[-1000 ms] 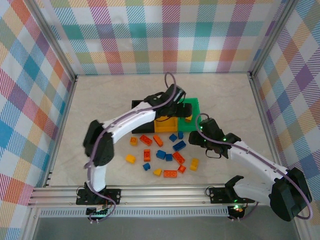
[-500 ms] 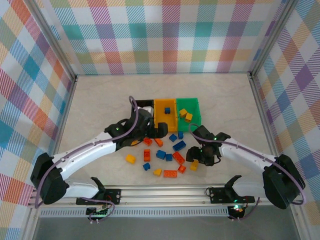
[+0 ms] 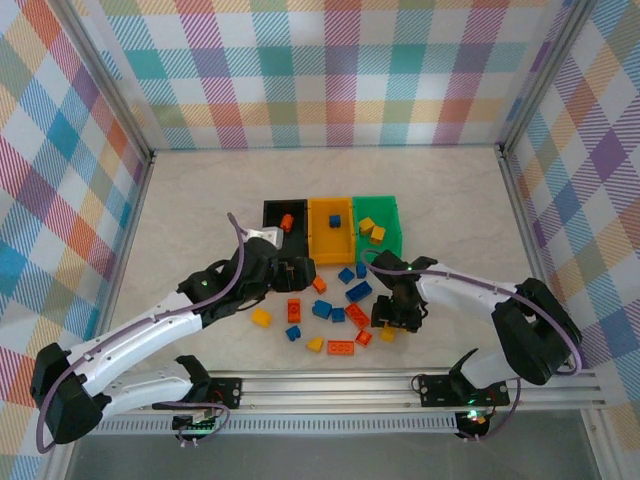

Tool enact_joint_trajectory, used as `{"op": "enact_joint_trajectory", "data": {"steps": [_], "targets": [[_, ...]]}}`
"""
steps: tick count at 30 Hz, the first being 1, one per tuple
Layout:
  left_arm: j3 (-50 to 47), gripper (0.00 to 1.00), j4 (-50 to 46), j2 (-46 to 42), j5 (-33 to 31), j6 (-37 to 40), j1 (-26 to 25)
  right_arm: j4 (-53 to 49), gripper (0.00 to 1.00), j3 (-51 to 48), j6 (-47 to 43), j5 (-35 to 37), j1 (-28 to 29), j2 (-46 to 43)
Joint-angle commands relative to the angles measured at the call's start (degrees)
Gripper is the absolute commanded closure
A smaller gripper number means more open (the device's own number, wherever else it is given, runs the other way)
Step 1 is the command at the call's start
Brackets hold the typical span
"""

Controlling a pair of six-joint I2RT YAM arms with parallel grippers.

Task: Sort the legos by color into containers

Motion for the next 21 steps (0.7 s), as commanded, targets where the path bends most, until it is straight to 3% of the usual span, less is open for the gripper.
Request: {"op": "enact_joint_trajectory", "data": {"steps": [1, 9, 16, 21], "targets": [[-1.0, 0.00, 0.3, -1.0, -1.3, -0.7, 0.2, -3.7, 0.51, 1.3, -0.8, 1.0, 0.6, 0.6], [-1.8, 0.00, -1.2, -2.2, -2.1, -0.9, 0.3, -2.1, 0.71, 2.6, -3.7, 3.5, 1.0, -2.1], [-4.6, 0.00, -3.3, -6.3, -3.3, -1.9, 0.5, 0.8, 0.73, 11.6, -11.8, 14.3, 0.2, -9.6], [-6.5, 0.00, -5.5, -9.1, -4.6, -3.4, 0.6, 11.0, 0.72, 16.2, -14.3, 18.5, -3.9, -6.7]]}}
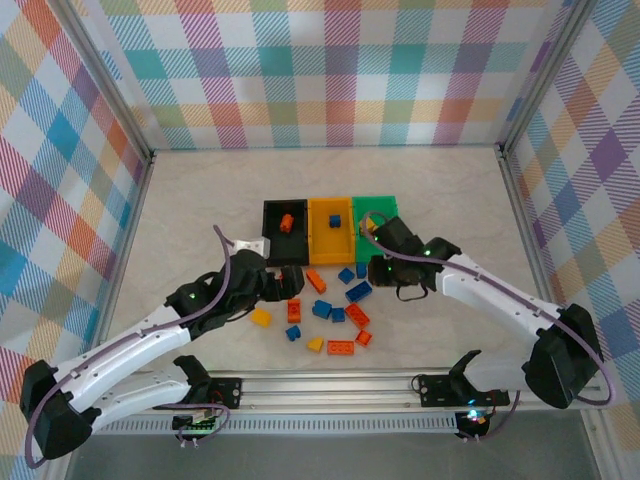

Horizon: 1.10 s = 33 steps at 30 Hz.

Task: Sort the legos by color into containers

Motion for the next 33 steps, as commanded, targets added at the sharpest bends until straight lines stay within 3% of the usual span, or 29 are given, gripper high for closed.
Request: {"op": "enact_joint_trajectory", "data": {"steps": [1, 13, 17, 20, 22, 28, 33], "targets": [[-1.3, 0.00, -2.8, -2.1, -1.8, -1.9, 0.5, 7.9, 0.71, 2.8, -3.6, 4.8, -3.4, 3.8], [-3.1, 0.00, -6.7, -5.8, -2.3, -4.2, 0.8, 13.4, 0.65, 19.1, -8.9, 7.5, -10.6, 26.0], [-3.2, 0.00, -7.1, -5.9, -1.7, -4.2, 1.0, 13.8, 0.51, 21.1, -9.1, 6.2, -11.3, 28.6], [-3.1, 0.00, -7.1, -5.3, -1.0, -4.0, 1.0, 13.8, 0.37, 21.6, -8.9, 5.1, -11.3, 28.2], [-3.0, 0.00, -7.2, -4.7, -0.4, -3.5, 1.1, 14.4, 0.32, 21.0, -8.6, 4.4, -11.3, 26.9], [0.1, 0.08, -9.4, 2.0, 4.0, 0.1, -0.3, 16.0, 0.30, 15.5, -7.6, 2.5, -10.7, 20.5], [0.8, 0.12, -10.4, 9.9, 3.2, -0.4, -8.1, 18.3, 0.30, 7.7, -5.9, 1.9, -9.5, 15.4]]}}
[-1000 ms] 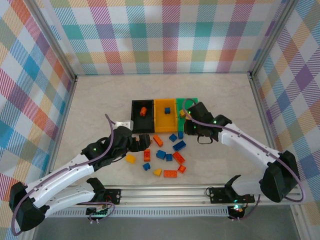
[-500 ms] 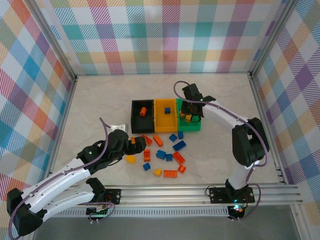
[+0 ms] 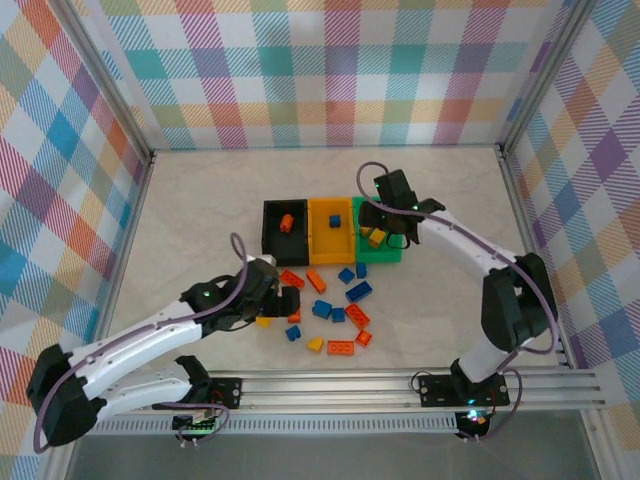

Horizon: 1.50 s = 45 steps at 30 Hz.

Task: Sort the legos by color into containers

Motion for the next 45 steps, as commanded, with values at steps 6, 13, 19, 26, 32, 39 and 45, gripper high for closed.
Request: {"op": "enact_joint_trajectory", "data": {"steps": [6, 13, 19, 26, 32, 39, 45], "targets": [[1.7, 0.16, -0.8, 11.8, -0.3, 0.0, -9.0, 3.9, 0.29, -9.4, 2.7, -1.9, 1.0, -6.4], [1.7, 0.25, 1.8, 17.1, -0.6, 0.7, -10.2, 4.5, 0.29, -11.3, 3.0, -1.9, 1.0, -7.9], [1.1, 0.36, 2.9, 19.8, 0.4, 0.1, -10.6, 4.9, 0.29, -12.4, 3.3, -1.7, 1.0, -8.5], [-1.0, 0.53, 4.6, 20.5, 1.4, -1.4, -11.2, 5.4, 0.29, -12.5, 3.6, -1.5, 0.9, -8.8], [-1.2, 0.65, 4.6, 19.1, 2.0, -2.1, -11.3, 5.2, 0.28, -12.5, 3.6, -1.3, 0.8, -8.9], [0.5, 0.73, 1.2, 14.0, 2.1, -3.0, -11.2, 5.5, 0.28, -13.5, 4.4, -1.4, 0.8, -9.7], [7.5, 0.74, -1.9, 11.4, 1.7, -0.4, -8.2, 6.1, 0.28, -15.5, 5.4, -1.6, 0.7, -11.7]]}}
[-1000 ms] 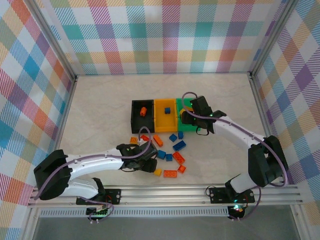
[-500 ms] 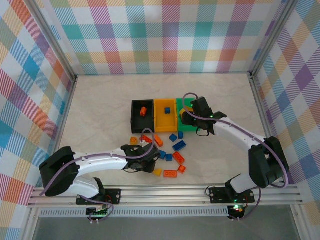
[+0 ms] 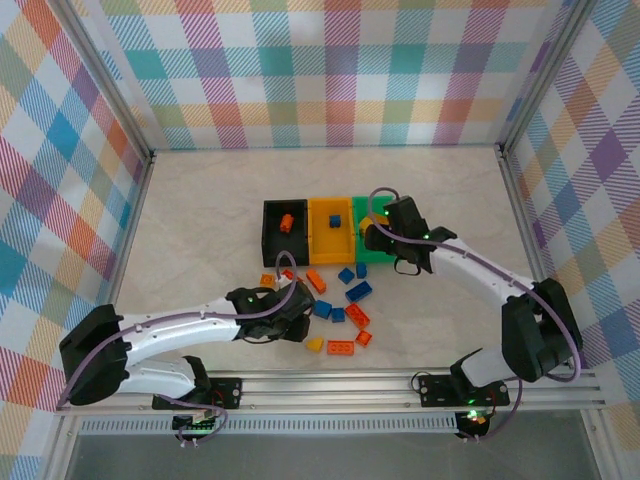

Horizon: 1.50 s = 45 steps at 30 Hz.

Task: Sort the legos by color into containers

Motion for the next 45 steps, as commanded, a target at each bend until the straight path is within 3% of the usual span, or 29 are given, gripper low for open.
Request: {"op": "enact_joint_trajectory", "data": {"steps": [1, 9, 15, 20, 24, 26, 29, 38, 45], "targets": [[6.6, 0.74, -2.2, -0.9, 0.4, 2.7, 3.5, 1.6, 0.28, -1.7, 1.5, -0.2, -0.2, -2.5], [27.3, 0.74, 1.8, 13.6, 1.9, 11.1, 15.5, 2.1, 0.28, -4.9, 2.6, -1.6, -0.2, -4.9], [41.5, 0.76, 0.6, 28.6, 1.4, 13.2, 20.3, 2.1, 0.28, -6.1, 2.9, -2.2, -0.2, -6.0], [47.3, 0.74, -0.4, 34.2, 3.6, 12.8, 21.0, 2.0, 0.28, -6.7, 2.8, -3.3, -0.2, -6.5], [44.0, 0.54, 1.0, 29.8, 4.4, 12.8, 20.1, 2.2, 0.28, -7.2, 2.5, -4.0, -0.2, -7.1], [40.0, 0.38, 1.4, 26.3, 4.3, 12.8, 19.5, 2.4, 0.27, -7.4, 2.3, -4.1, -0.2, -7.4], [32.5, 0.25, 2.4, 20.9, 4.4, 12.1, 18.8, 2.6, 0.27, -7.8, 2.3, -4.6, -0.2, -7.5], [14.9, 0.16, 1.5, 10.8, 2.2, 9.4, 11.1, 3.0, 0.28, -9.9, 2.9, -6.7, -0.1, -7.5], [6.4, 0.17, -1.8, 3.7, -2.4, 8.0, 12.4, 3.7, 0.28, -11.5, 3.4, -6.7, -0.1, -8.1]]}}
